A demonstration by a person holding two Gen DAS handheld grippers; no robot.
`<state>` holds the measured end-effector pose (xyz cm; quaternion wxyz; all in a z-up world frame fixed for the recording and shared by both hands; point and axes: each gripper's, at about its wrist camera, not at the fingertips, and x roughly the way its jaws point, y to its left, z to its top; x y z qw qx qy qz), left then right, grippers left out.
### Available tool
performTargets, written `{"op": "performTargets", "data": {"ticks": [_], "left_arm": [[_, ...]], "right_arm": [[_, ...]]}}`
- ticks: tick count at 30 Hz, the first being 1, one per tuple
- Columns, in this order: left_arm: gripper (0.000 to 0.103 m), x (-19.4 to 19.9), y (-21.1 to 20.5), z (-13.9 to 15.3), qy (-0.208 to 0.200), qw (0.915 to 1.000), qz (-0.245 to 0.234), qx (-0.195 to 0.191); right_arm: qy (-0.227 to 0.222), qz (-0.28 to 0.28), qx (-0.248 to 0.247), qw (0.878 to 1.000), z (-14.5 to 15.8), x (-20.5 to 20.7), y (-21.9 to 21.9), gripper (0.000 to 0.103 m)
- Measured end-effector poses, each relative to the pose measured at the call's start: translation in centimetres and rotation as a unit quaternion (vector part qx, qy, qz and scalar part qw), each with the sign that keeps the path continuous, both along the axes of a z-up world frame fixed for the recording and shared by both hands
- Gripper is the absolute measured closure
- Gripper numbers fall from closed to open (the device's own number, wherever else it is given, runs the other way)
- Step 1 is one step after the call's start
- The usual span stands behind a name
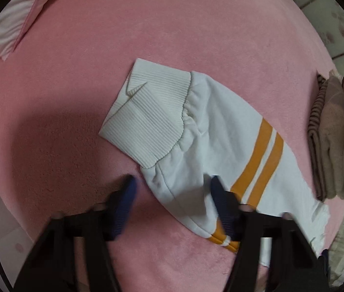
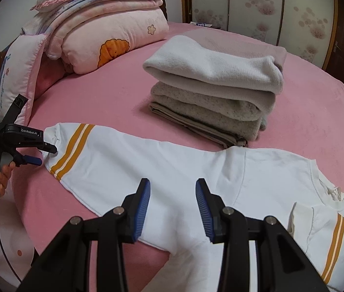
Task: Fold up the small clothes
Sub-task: 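Grasp the sleeve cuff with the left tool and carry it across the body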
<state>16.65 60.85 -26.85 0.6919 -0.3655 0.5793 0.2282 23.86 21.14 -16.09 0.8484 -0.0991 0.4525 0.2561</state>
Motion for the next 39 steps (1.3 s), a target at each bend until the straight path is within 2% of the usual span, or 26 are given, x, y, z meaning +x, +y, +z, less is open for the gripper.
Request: {"op": "performTargets", "data": {"ticks": [1, 3, 6, 8, 10, 13, 16, 19, 23, 27, 31, 32, 35, 36, 39], "left_arm": [[0.081, 0.5, -0.5, -0.3, 0.008, 0.9997, -0.020, 0.006], [0.094, 1.3, -1.3, -0.2, 0.009, 0.9990, -0.041, 0.018], [0.097, 2.0, -3.2, 0.7, 0.013, 0.9949, -0.070, 0.071], [0.097, 2.2, -4.6, 1.9, 0.004, 0.9894, -0.089, 0.114], [0.097, 2.2, -6.4, 4.4, -0.030, 0.9818, -0.107, 0.154], [0.097, 1.9, -9.2, 8.1, -0.078, 0.9710, -0.131, 0.184], [0.097, 1.6, -13.2, 12.7, -0.131, 0.9570, -0.165, 0.199], [0.097, 1.9, -19.0, 17.2, -0.188, 0.9366, -0.211, 0.207], [0.097, 2.1, -26.0, 20.0, -0.237, 0.9176, -0.266, 0.177], [0.096, 2.5, -33.9, 19.0, -0.255, 0.8988, -0.324, 0.150], [0.096, 3.0, -41.4, 14.7, -0.245, 0.8894, -0.367, 0.119], [0.096, 2.9, -43.6, 13.0, -0.241, 0.8849, -0.380, 0.120], [0.094, 2.7, -47.0, 8.6, -0.219, 0.8803, -0.401, 0.127], [0.091, 2.7, -47.2, 7.0, -0.208, 0.8802, -0.408, 0.126], [0.066, 2.0, -49.6, 3.6, -0.172, 0.8773, -0.430, 0.127]], "right_arm": [[0.004, -0.002, 0.000, 1.000, -0.2, 0.2, -0.2, 0.064], [0.013, -0.009, 0.001, 1.000, -0.7, 0.4, -0.5, 0.064], [0.015, -0.015, 0.000, 1.000, -0.9, 0.5, -0.9, 0.064], [0.013, -0.018, -0.002, 1.000, -0.8, 0.4, -1.2, 0.064], [0.011, -0.023, -0.001, 1.000, -0.6, 0.5, -1.6, 0.064], [0.010, -0.033, 0.005, 0.999, 0.1, 0.5, -2.5, 0.064], [0.004, -0.043, 0.017, 0.999, 1.2, 0.3, -4.0, 0.064], [-0.002, -0.058, 0.028, 0.998, 2.3, -0.1, -6.3, 0.064], [-0.009, -0.085, 0.041, 0.995, 3.6, -0.9, -10.4, 0.064], [-0.011, -0.121, 0.043, 0.992, 4.1, -2.0, -15.6, 0.064], [-0.009, -0.150, 0.030, 0.988, 3.1, -3.0, -20.1, 0.064], [-0.007, -0.157, 0.026, 0.987, 2.6, -3.2, -21.0, 0.064], [0.017, -0.178, 0.015, 0.984, 0.8, -3.4, -23.8, 0.064], [0.027, -0.187, 0.012, 0.982, 0.1, -3.5, -24.9, 0.064], [0.044, -0.201, 0.010, 0.979, -1.0, -4.0, -27.0, 0.064]]}}
